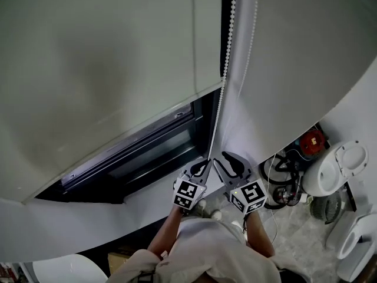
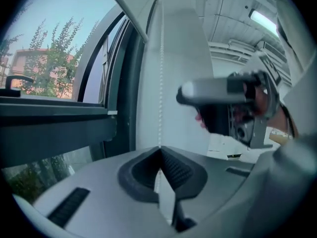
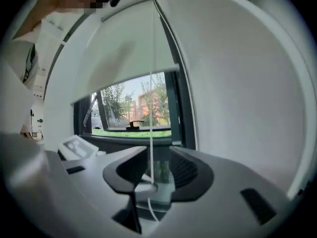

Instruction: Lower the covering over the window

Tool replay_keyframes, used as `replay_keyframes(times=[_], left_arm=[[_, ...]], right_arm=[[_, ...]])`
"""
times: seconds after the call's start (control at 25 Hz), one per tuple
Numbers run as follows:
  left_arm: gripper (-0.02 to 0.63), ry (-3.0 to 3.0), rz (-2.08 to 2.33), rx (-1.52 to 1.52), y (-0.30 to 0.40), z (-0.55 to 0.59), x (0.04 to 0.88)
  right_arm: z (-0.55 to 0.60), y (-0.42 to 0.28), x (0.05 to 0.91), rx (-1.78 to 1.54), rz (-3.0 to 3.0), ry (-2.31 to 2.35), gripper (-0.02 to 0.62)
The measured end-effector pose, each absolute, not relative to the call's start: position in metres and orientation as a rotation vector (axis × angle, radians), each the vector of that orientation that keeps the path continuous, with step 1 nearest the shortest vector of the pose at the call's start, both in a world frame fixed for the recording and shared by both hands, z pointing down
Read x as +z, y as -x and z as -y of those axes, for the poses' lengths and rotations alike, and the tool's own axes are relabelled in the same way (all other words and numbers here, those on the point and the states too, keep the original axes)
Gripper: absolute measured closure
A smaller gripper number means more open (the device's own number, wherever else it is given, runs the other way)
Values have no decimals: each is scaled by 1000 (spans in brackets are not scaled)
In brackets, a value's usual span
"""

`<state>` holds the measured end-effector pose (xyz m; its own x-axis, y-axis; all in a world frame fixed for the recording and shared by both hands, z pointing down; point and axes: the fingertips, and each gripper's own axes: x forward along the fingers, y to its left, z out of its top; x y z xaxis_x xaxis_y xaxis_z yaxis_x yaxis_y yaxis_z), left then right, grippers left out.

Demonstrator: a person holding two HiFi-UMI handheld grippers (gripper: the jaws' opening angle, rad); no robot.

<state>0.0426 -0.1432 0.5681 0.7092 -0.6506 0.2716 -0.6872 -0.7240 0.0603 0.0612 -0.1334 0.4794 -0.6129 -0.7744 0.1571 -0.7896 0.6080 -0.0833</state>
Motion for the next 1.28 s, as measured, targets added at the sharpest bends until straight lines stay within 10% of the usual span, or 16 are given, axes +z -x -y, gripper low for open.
replay_keyframes(times=[0.36, 0.52, 1.28], left_arm=[[592, -2738, 1064, 391, -45, 132, 593], [592, -2734, 1065, 385, -44, 129, 596], [592, -2665, 1014, 482, -36, 122, 631]], right_arm=[[151, -31, 372, -129, 2903, -1281, 476], [155, -26, 368, -107, 2944, -1315, 584], [176, -17, 412, 54, 2938, -1371, 589]])
